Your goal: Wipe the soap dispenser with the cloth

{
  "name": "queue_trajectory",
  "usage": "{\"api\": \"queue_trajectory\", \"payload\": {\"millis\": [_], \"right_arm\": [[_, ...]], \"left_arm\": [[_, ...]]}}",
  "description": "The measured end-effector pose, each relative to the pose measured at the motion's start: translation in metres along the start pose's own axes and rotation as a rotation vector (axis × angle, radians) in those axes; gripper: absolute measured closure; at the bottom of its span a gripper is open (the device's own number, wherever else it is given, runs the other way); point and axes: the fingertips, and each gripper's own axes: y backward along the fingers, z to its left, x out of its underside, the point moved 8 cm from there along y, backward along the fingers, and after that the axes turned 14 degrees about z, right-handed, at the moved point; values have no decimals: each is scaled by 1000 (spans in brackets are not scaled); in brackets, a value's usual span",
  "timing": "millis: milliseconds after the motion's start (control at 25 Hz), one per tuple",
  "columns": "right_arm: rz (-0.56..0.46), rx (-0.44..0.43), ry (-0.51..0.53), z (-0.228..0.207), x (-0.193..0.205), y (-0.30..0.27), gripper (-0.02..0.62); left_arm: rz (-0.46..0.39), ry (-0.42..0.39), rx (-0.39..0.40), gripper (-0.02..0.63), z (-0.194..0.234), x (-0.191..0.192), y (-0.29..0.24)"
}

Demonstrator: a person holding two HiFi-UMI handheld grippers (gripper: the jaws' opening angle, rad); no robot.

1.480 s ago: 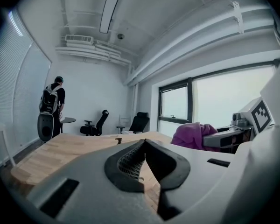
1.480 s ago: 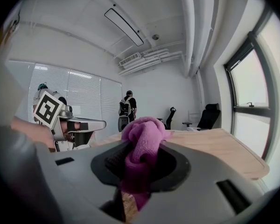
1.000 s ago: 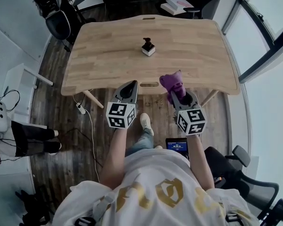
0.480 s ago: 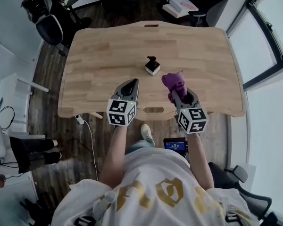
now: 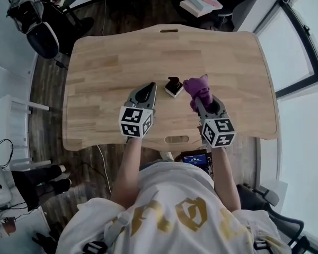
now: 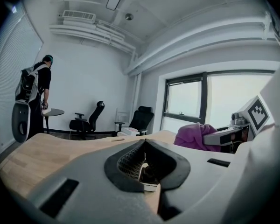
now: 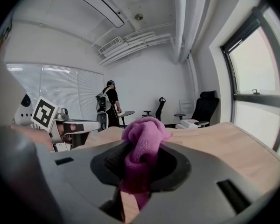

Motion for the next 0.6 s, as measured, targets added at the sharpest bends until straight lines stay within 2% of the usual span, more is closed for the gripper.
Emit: {"api": "queue_trajectory", "payload": {"millis": [320,600], "right_arm": [[17,33,-26,-9,0,-15,485],[18,29,-7,-11,-3,-20,485]], "left_arm": [[-8,-11,18,597,11,-1,-18],[-21,10,-11,597,20,-8,-23]]}}
